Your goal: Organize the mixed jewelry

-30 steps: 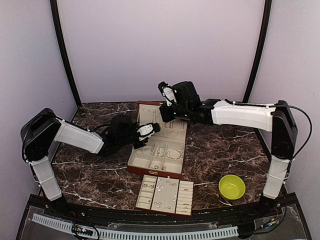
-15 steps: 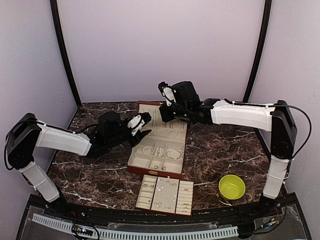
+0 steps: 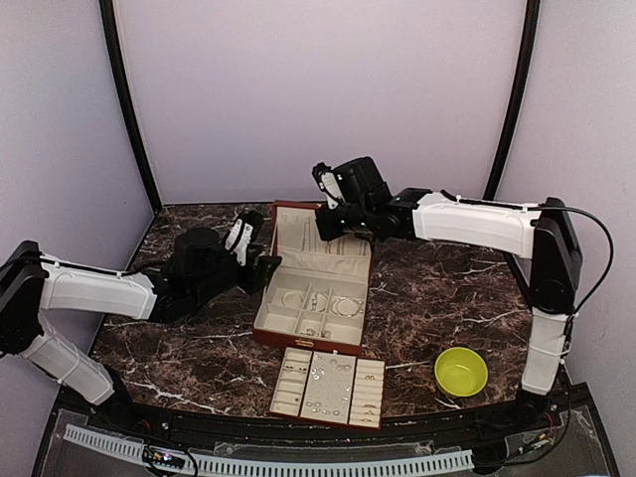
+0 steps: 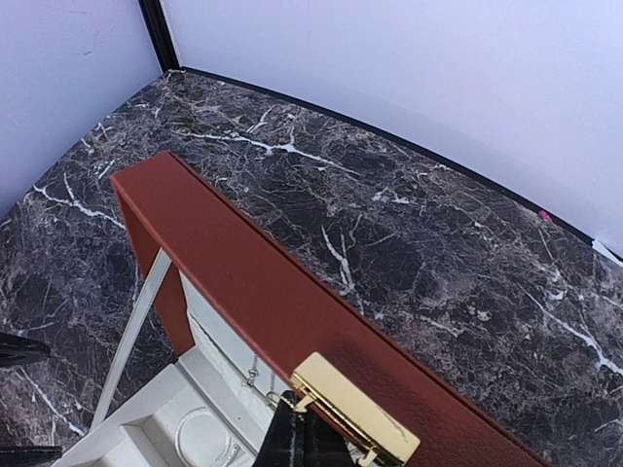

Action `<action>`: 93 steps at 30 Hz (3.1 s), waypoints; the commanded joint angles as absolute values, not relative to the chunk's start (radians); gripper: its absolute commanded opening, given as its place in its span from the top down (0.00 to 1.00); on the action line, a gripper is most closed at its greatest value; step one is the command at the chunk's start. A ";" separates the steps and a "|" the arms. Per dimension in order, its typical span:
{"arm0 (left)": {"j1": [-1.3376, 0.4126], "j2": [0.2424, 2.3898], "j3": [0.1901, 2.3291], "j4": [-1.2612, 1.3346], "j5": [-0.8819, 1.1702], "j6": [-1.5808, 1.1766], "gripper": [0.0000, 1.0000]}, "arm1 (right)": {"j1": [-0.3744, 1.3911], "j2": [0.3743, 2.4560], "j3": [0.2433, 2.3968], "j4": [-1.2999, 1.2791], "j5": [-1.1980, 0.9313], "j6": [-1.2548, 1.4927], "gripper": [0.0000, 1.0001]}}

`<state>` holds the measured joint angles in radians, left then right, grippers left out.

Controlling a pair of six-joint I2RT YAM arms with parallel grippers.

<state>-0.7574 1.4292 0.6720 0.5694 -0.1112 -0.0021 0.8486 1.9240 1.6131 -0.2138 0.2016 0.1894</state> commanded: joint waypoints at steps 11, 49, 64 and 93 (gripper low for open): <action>-0.760 1.374 0.617 0.551 -0.144 -0.119 0.46 | 0.842 1.986 1.739 -0.316 0.255 0.234 1.00; -0.713 1.247 0.627 0.377 -0.108 -0.263 0.30 | 0.839 1.730 1.623 -0.323 -0.099 0.091 0.28; -0.523 1.343 0.890 -0.014 0.336 -0.196 0.27 | 0.763 1.862 1.740 -0.382 -0.009 -0.153 0.01; -0.523 1.692 1.051 -0.023 0.383 -0.169 0.89 | 0.773 2.027 1.861 -0.452 0.106 -0.298 0.26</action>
